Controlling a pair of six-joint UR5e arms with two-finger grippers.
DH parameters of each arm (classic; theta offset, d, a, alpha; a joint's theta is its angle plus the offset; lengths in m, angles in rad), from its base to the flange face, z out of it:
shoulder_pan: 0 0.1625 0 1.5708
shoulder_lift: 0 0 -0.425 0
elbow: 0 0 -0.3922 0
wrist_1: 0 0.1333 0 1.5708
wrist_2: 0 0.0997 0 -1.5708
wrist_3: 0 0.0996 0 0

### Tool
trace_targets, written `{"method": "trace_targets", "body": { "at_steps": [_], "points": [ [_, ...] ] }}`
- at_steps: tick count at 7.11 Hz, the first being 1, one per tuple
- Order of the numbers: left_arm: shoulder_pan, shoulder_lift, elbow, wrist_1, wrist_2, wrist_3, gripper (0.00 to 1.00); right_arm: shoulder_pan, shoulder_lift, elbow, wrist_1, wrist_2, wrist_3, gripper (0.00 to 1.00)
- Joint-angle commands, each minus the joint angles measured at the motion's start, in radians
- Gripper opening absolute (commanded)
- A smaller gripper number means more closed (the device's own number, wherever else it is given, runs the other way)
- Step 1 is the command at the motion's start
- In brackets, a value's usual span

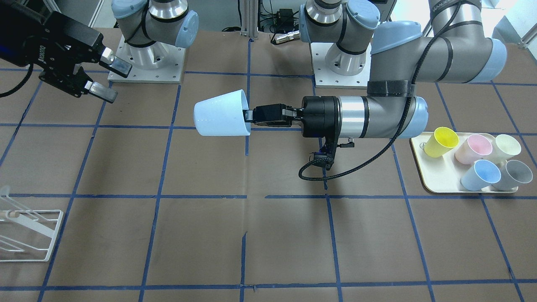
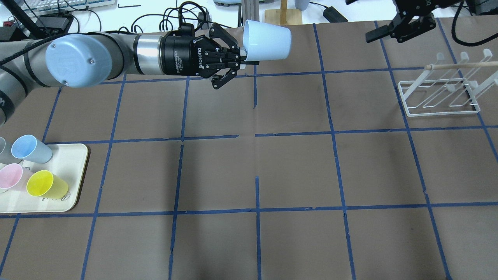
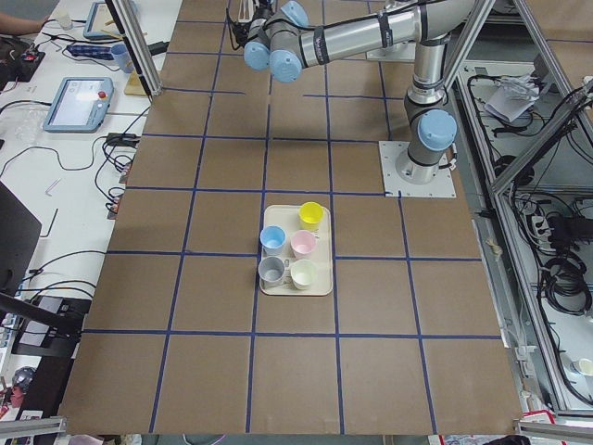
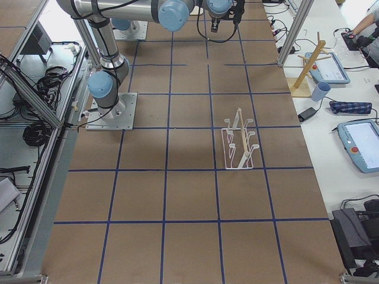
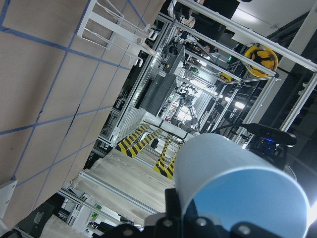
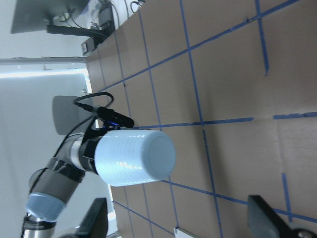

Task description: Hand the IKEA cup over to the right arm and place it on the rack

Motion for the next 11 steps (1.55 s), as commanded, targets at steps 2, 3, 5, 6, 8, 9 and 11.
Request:
{"method": "trace_targets", "body": {
  "at_steps": [2,3,5,6,8,9,11],
  "points": [
    [-0.024,0.004,-0.013,-0.008,-0.080,-0.047,0.00,-0.001,-0.007,0.048,0.162,0.061,0.019,1.00],
    [-0.026,0.010,-0.013,-0.009,-0.082,-0.067,0.00,-0.004,-0.002,0.091,0.164,0.098,-0.066,1.00],
    [-0.064,0.010,-0.013,-0.009,-0.121,-0.067,0.00,0.002,0.001,0.156,0.160,0.222,-0.104,1.00],
    [-0.072,0.007,-0.014,-0.008,-0.146,-0.066,0.00,0.005,0.010,0.156,0.151,0.272,-0.104,1.00],
    [-0.072,0.010,-0.034,-0.012,-0.143,-0.055,0.00,0.011,0.045,0.156,0.148,0.340,-0.171,1.00],
    [-0.072,0.013,-0.052,-0.005,-0.143,-0.050,0.00,0.013,0.053,0.157,0.148,0.366,-0.217,1.00],
    [-0.072,0.010,-0.054,0.002,-0.145,-0.052,0.00,0.017,0.061,0.182,0.148,0.363,-0.259,1.00]
  ]
}}
